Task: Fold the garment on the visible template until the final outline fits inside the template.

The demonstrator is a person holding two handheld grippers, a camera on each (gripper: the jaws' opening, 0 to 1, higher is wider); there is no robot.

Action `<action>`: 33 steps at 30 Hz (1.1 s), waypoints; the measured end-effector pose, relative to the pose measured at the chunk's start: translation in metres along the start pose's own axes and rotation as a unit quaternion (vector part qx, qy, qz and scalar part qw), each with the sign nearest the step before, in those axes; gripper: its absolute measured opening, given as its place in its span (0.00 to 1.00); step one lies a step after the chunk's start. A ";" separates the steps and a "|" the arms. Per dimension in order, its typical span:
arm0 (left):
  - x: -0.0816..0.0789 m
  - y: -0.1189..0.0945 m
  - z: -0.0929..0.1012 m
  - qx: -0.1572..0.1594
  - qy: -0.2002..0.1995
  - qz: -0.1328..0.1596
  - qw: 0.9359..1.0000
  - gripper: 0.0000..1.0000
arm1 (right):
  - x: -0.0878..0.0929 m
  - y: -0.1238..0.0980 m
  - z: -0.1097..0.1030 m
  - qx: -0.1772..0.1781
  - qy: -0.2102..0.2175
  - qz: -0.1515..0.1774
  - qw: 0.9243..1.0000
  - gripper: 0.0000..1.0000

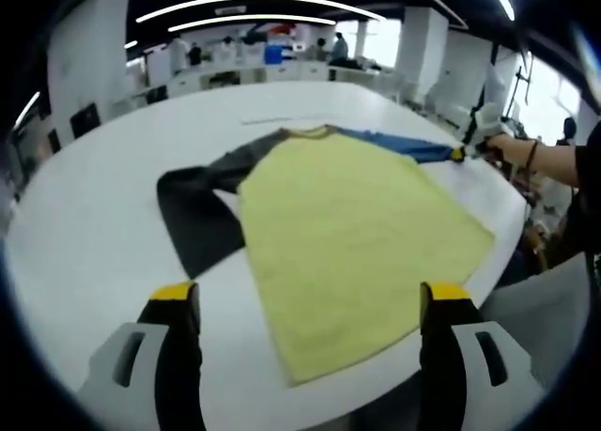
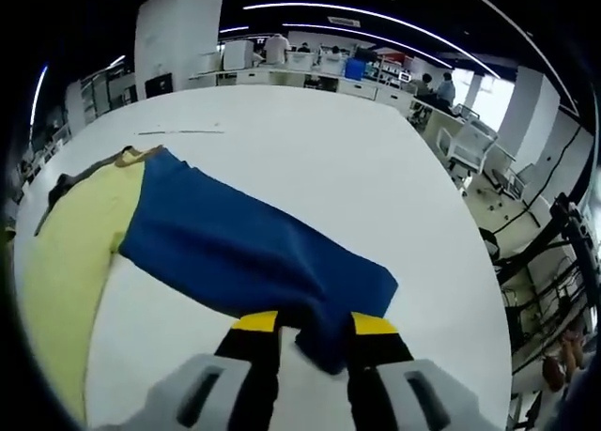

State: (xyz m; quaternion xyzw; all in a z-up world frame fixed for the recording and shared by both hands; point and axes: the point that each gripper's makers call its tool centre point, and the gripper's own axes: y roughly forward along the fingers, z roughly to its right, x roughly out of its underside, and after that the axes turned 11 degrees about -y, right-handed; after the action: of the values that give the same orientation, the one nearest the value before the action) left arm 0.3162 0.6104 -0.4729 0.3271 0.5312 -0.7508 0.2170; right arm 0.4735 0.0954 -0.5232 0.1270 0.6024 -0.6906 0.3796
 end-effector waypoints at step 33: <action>0.000 0.000 -0.001 -0.001 -0.008 0.003 1.000 0.91 | 0.012 -0.011 0.032 0.066 0.000 0.001 0.998 0.00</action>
State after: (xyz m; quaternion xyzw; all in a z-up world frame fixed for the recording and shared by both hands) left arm 0.3166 0.6119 -0.4727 0.3227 0.5291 -0.7522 0.2239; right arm 0.4666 0.0610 -0.5148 0.1524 0.5551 -0.7286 0.3712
